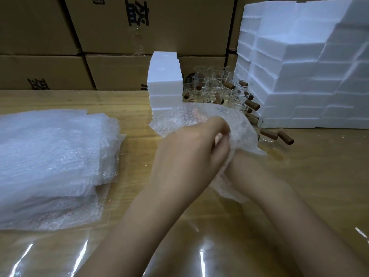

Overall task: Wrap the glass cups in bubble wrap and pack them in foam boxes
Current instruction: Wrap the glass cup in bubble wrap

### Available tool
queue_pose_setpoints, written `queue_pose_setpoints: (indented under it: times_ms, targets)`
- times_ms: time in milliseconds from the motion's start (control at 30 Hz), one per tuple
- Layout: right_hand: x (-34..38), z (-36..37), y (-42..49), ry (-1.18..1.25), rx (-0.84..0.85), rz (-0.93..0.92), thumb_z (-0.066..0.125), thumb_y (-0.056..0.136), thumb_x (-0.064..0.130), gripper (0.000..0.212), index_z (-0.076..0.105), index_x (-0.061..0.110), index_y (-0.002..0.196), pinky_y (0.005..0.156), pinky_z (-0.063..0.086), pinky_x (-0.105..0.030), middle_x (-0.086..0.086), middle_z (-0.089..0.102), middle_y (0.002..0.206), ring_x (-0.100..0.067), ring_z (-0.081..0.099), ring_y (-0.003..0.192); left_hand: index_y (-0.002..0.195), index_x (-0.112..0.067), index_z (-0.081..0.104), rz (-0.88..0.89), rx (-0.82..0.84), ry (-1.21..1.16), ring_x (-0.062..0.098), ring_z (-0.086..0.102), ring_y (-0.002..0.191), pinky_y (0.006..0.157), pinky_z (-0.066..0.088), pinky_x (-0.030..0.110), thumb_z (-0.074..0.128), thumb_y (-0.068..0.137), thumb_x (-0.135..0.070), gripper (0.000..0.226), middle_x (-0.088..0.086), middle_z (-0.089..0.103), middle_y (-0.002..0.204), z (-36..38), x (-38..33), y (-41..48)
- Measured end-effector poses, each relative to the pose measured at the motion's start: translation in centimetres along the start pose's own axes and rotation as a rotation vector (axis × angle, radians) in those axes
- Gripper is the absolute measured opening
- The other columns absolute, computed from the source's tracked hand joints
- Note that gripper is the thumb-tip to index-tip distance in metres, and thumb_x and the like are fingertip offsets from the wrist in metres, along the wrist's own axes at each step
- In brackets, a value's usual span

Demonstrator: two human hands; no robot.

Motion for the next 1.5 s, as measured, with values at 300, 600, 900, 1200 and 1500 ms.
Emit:
queue_pose_setpoints:
  times_ms: [300, 600, 900, 1200, 1500]
  targets:
    - [2.7, -4.4, -2.9, 0.14, -0.496, -0.611, 0.049, 0.092, 0.008, 0.029, 0.07, 0.015, 0.11, 0.079, 0.052, -0.025, 0.007, 0.071, 0.105, -0.008, 0.065, 0.095, 0.093, -0.016, 0.066, -0.177, -0.202, 0.171, 0.015, 0.044, 0.047, 0.044, 0.029, 0.024, 0.058, 0.092, -0.018, 0.008, -0.013, 0.039, 0.051, -3.5, 4.4, 0.4]
    - [-4.9, -7.3, -2.0, 0.785, -0.968, -0.384, 0.045, 0.094, 0.004, 0.03, 0.058, 0.03, 0.089, 0.064, 0.047, -0.013, 0.014, 0.062, 0.083, 0.001, 0.06, 0.073, 0.093, -0.018, 0.064, -0.306, -0.366, 0.161, 0.024, 0.054, 0.059, 0.057, 0.046, 0.042, 0.054, 0.093, -0.022, 0.011, -0.006, 0.05, 0.059, -7.7, 7.6, -0.2]
    - [-4.6, 4.5, 5.3, 0.063, -0.239, -0.139, 0.041, 0.1, 0.033, 0.051, 0.028, 0.023, 0.148, 0.109, 0.032, -0.035, 0.004, 0.035, 0.149, -0.018, 0.034, 0.135, 0.093, -0.018, 0.064, -0.351, -0.273, 0.122, 0.026, 0.059, 0.059, 0.062, 0.05, 0.047, 0.055, 0.092, -0.021, 0.01, -0.004, 0.054, 0.06, -6.7, 8.6, -0.2]
    - [-6.8, 6.0, 5.6, 0.26, -0.354, -0.044, 0.038, 0.1, 0.038, 0.024, 0.051, 0.019, 0.094, 0.065, 0.043, -0.036, 0.003, 0.059, 0.079, -0.02, 0.056, 0.075, 0.111, -0.026, 0.061, -0.441, -0.091, 0.124, 0.018, 0.059, 0.06, 0.06, 0.048, 0.035, 0.052, 0.09, -0.021, 0.023, -0.005, 0.054, 0.061, -3.9, 10.5, -0.3]
    - [-6.6, 4.9, 4.9, 1.943, 0.154, -0.348, 0.038, 0.097, 0.031, 0.026, 0.053, 0.013, 0.084, 0.044, 0.021, -0.02, 0.009, 0.022, 0.048, -0.007, 0.018, 0.043, 0.091, -0.027, 0.066, -0.464, 0.048, 0.211, 0.012, 0.055, 0.054, 0.049, 0.038, 0.025, 0.054, 0.091, -0.029, 0.013, -0.008, 0.054, 0.058, -2.0, 10.5, -0.3]
Point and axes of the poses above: each hand's wrist, its own y-axis towards the middle knuckle, its own z-axis out of the palm, x = y × z, the point moved 8 cm from there along y, towards the middle knuckle
